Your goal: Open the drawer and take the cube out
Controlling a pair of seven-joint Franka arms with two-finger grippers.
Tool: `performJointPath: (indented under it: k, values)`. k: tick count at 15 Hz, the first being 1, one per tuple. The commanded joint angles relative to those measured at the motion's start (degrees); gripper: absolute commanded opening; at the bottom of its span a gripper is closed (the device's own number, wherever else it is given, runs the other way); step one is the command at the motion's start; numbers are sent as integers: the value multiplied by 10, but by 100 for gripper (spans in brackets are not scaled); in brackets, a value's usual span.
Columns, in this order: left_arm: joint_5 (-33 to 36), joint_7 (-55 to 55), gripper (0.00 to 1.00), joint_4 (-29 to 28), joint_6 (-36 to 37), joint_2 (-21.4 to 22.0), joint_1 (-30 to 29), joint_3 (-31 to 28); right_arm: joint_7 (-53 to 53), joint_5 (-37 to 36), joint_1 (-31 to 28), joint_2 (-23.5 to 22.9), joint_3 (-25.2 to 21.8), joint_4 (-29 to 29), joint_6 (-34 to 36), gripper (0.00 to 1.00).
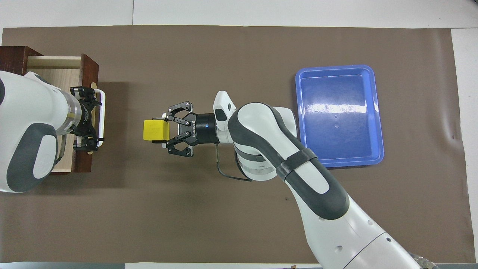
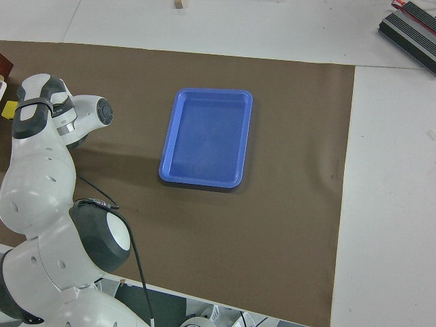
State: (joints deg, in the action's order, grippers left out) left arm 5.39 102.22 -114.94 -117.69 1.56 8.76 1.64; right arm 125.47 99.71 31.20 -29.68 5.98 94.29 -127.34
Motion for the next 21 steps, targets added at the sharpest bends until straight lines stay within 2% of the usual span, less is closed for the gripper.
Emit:
performJointPath:
  k: [1, 4, 7, 11, 17, 19, 21]
  values:
    - [22, -29, 100, -7, -61, -38, -22, 6, -10, -35, -39, -8, 6, -16, 43, 0]
    - [30, -68, 100, -7, -79, -51, -28, 5, -8, -92, -88, -8, 3, -12, 80, 0]
    - [32, -132, 100, -2, -84, -55, -66, 5, -6, -157, -160, -8, 3, -2, 132, 0]
    - [32, -198, 100, 5, -101, -62, -136, 5, -4, -223, -255, -6, 2, 40, 158, 0]
    - [31, -321, 100, 24, -125, -74, -239, 6, -1, -308, -383, -1, 1, 67, 193, 0]
    - [24, -323, 100, 40, -105, -77, -228, 9, 1, -314, -411, 1, 1, 75, 199, 0]
    - [23, -322, 100, 73, -24, -69, -160, 8, 11, -319, -426, -4, 1, 76, 207, 0]
